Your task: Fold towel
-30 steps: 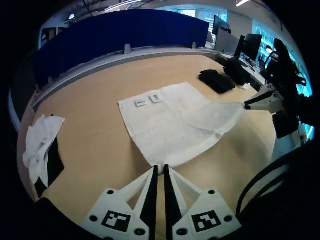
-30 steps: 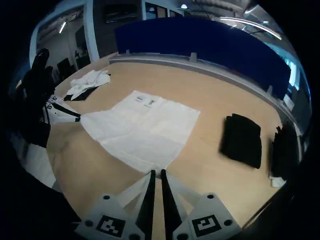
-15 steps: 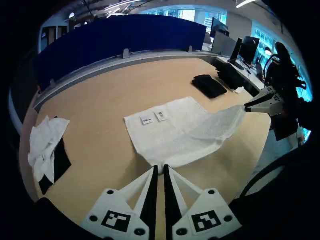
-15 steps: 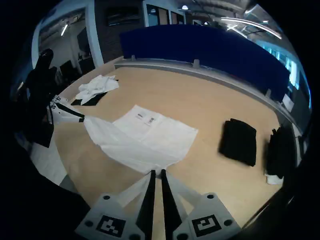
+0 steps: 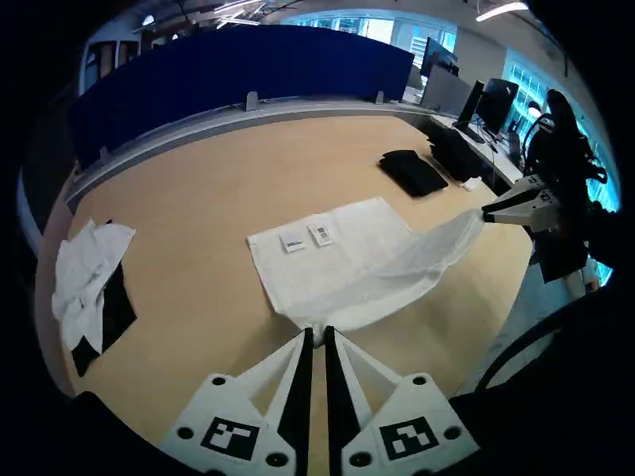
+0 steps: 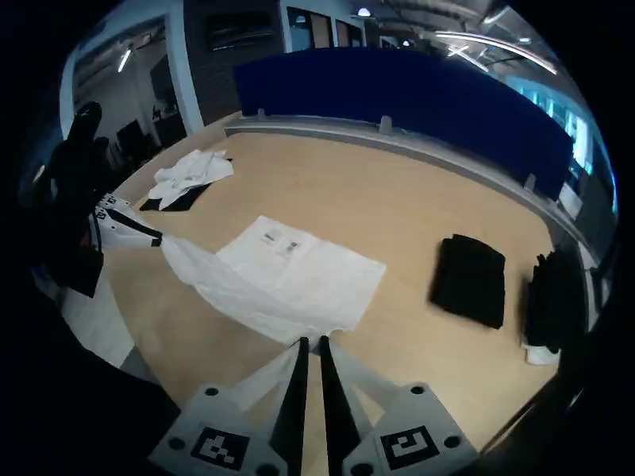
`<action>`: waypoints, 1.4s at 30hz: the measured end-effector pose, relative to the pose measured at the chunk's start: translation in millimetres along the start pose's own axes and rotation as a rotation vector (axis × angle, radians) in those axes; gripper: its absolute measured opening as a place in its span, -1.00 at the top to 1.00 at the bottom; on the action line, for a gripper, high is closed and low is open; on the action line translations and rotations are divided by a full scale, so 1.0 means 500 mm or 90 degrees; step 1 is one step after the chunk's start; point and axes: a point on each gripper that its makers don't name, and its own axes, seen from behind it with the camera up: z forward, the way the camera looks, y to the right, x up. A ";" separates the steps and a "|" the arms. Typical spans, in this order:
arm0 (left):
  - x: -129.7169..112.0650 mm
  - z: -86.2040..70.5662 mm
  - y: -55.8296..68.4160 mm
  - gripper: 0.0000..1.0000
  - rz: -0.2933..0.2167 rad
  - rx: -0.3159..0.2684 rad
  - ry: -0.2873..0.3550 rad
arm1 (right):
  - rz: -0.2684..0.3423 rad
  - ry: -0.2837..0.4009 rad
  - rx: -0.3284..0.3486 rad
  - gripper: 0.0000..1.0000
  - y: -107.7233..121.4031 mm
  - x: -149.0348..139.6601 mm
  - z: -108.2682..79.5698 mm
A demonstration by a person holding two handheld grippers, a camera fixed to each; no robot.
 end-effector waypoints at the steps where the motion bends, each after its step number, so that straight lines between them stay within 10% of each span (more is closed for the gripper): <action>1: 0.006 0.002 -0.004 0.79 -0.004 0.002 0.001 | -0.003 0.000 -0.001 0.79 0.005 0.005 0.003; 20: 0.106 0.154 -0.104 0.79 -0.017 0.023 -0.010 | -0.021 -0.014 -0.025 0.79 0.120 0.079 0.152; 42: 0.068 0.309 -0.158 0.72 -0.024 0.037 -0.087 | 0.025 -0.060 -0.036 0.78 0.178 0.047 0.294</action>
